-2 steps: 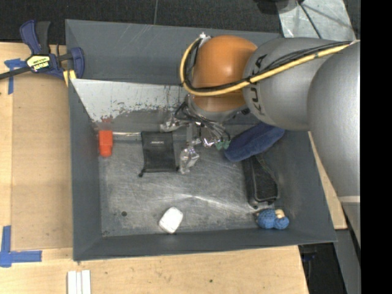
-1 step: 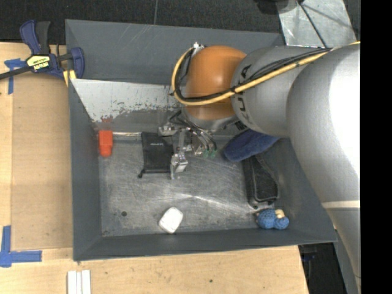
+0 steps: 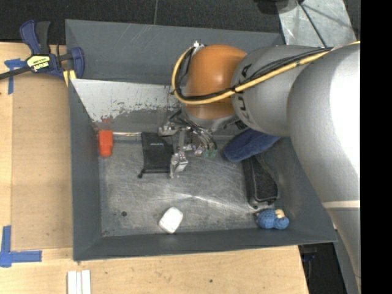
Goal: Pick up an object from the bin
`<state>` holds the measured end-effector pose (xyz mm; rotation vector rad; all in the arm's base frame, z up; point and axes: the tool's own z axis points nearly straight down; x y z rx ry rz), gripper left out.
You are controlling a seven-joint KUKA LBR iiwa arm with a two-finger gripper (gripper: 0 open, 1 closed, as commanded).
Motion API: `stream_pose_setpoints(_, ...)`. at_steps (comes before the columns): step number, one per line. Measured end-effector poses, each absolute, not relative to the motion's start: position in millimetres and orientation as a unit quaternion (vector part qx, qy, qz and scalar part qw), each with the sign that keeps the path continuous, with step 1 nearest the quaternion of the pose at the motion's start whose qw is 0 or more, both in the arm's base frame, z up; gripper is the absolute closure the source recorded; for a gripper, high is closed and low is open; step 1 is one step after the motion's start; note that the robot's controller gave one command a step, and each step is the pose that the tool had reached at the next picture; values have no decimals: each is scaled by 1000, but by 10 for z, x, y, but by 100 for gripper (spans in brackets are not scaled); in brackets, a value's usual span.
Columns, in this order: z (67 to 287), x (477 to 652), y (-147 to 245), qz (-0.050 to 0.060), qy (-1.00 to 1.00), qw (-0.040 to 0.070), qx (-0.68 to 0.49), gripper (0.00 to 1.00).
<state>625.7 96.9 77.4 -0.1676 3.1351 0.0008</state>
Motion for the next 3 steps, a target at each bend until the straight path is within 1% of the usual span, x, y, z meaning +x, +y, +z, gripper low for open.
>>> stream_pose_setpoints(1,819,6305,976,1,999,11,-53,100)
stream_pose_setpoints(2,1301,6330,977,0,999,5,-53,100)
stream_pose_setpoints(3,1323,6344,978,0,999,3,-53,100)
